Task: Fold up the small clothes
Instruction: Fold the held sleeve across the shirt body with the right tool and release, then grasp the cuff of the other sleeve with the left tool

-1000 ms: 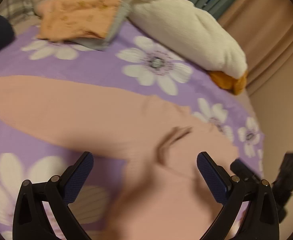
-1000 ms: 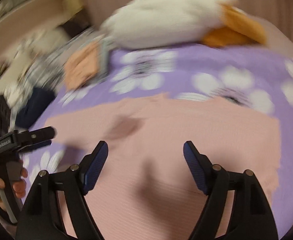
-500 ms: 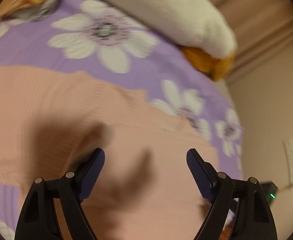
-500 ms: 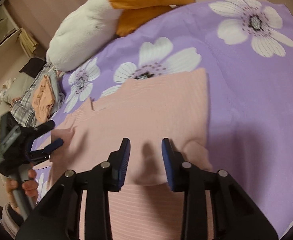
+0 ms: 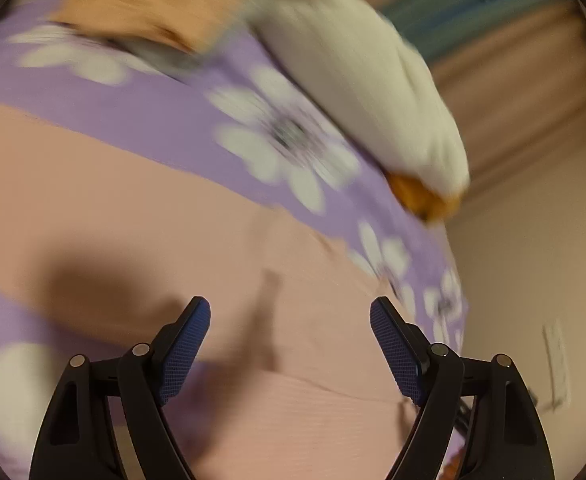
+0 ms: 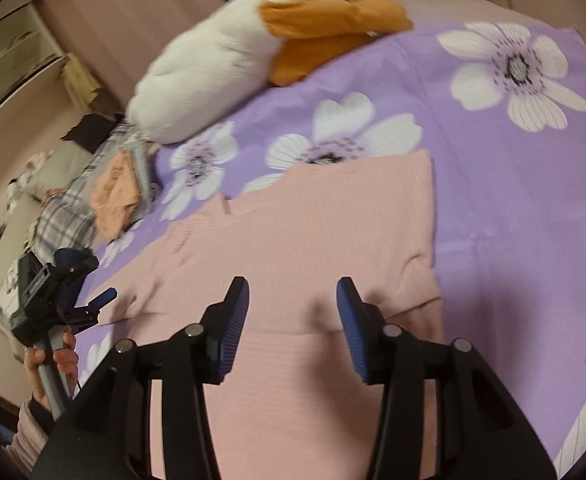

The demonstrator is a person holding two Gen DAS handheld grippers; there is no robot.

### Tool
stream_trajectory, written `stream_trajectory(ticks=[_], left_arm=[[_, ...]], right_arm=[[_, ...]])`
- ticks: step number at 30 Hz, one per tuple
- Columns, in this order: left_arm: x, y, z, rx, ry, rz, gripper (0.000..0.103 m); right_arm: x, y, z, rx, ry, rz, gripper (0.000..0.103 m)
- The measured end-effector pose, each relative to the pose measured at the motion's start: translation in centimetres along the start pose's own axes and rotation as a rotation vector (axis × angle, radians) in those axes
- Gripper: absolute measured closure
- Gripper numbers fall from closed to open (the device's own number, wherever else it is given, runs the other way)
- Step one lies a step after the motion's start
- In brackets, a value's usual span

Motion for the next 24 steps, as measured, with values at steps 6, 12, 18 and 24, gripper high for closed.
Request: stream_trajectory(ticks=[6, 12, 18, 24], left_arm=[[5.6, 12.0, 7.4, 0.161, -0.193, 0.22, 0.021], [7.8, 19.8, 10.6, 0.218, -0.278, 0.379, 0.021], [9.3, 21.4, 9.0, 0.133, -0.311, 0.462, 0.021], [10.7, 21.8, 8.1, 0.224, -0.359, 0.468, 0.032]], right_arm=[[-0.9, 2.3, 2.1, 0.067, -0.027, -0.034, 0.05], [-2.0, 4.0, 3.0, 0.071, -0.025, -0.033, 0.049], [-2.8, 4.7, 2.8, 0.066, -0.009, -0.041, 0.049], [-3.6, 4.9, 2.6, 0.06, 0.006, -0.038, 0.049]])
Point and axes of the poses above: each gripper's, at about its wrist camera, not at the fingertips, and z roughly against the way its jaws point, y to its left, x to its top, the point moved 7 cm from there along -z, roughly the way its jaws point, and after that the axes turned 14 degrees about -y, right-handed, at the moved point
